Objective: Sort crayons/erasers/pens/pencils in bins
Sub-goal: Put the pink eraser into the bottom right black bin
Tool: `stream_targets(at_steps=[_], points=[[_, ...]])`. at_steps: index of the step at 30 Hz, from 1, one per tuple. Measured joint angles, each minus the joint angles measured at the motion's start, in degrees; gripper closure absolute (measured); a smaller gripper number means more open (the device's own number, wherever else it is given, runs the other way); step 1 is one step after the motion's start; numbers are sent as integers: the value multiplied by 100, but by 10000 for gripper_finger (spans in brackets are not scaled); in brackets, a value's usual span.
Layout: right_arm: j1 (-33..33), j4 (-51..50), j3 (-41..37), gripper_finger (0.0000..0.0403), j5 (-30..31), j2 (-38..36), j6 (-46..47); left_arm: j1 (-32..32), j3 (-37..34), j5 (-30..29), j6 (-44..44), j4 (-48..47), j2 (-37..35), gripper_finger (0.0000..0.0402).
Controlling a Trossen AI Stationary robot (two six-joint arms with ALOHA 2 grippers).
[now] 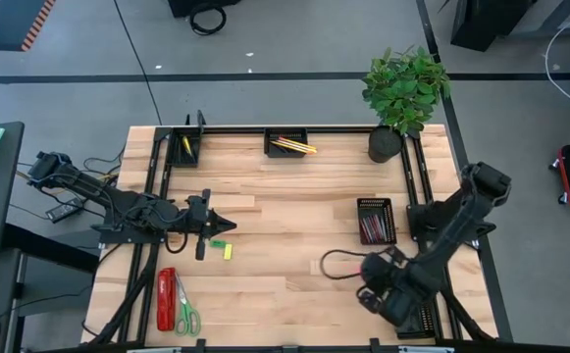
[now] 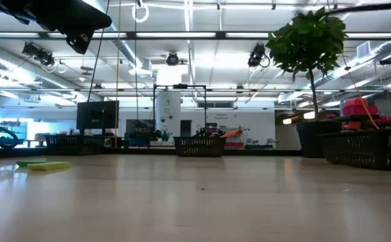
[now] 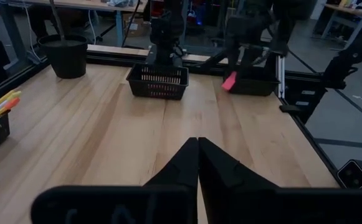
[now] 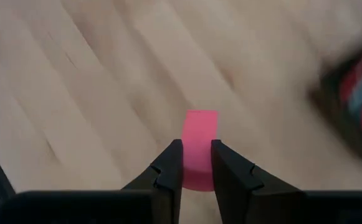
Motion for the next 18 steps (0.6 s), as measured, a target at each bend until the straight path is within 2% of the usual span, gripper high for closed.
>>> stream_targets(at_steps=[6,18], points=[[656,-487,0,325,-1012,-16,965,0,0,0,-22,0,0,380],[1862,-792,4,325,-1068,-59,2991,0,0,0,-29,-4,0,385]])
